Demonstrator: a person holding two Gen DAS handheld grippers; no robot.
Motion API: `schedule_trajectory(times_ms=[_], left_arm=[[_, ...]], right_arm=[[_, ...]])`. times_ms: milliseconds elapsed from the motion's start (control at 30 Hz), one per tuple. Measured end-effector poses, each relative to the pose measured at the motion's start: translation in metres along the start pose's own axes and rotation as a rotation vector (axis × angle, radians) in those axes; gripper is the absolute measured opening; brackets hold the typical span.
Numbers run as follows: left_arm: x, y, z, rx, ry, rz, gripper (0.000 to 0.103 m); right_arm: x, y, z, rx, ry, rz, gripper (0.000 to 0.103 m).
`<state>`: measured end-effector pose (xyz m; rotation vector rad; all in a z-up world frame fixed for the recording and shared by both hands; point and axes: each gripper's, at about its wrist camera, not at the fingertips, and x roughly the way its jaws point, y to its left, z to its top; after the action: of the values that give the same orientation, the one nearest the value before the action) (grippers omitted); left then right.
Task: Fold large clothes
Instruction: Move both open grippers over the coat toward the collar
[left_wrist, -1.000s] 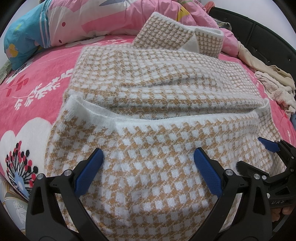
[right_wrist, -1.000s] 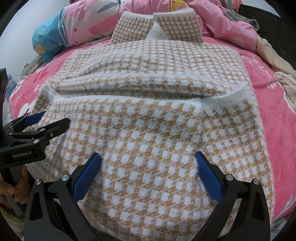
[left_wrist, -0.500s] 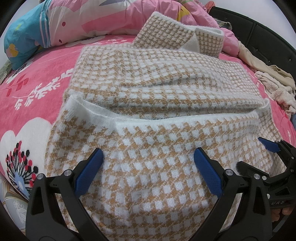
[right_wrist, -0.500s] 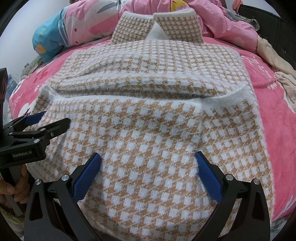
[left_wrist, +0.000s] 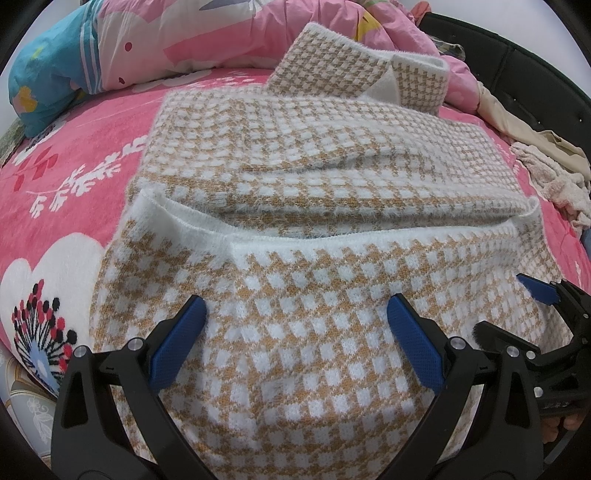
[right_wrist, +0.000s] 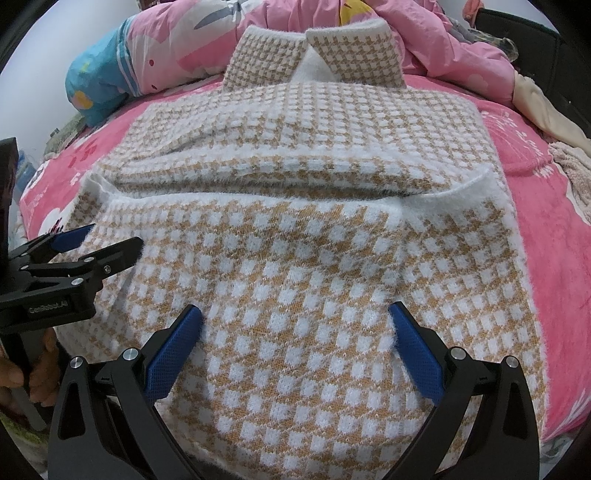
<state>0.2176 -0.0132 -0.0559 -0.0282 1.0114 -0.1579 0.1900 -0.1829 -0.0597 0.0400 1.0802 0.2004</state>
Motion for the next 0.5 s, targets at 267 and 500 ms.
schedule_trajectory(times_ms=[267, 500], left_arm=[[0.001, 0.001, -0.001, -0.016, 0.009, 0.0, 0.095], [-0.003, 0.001, -0.003, -0.035, 0.033, 0.007, 0.095]], right_arm=[[-0.026, -0.003, 0.0, 0.036, -0.05, 0.042, 0.097], [-0.042, 0.015, -0.007, -0.048, -0.054, 0.077, 0.097]])
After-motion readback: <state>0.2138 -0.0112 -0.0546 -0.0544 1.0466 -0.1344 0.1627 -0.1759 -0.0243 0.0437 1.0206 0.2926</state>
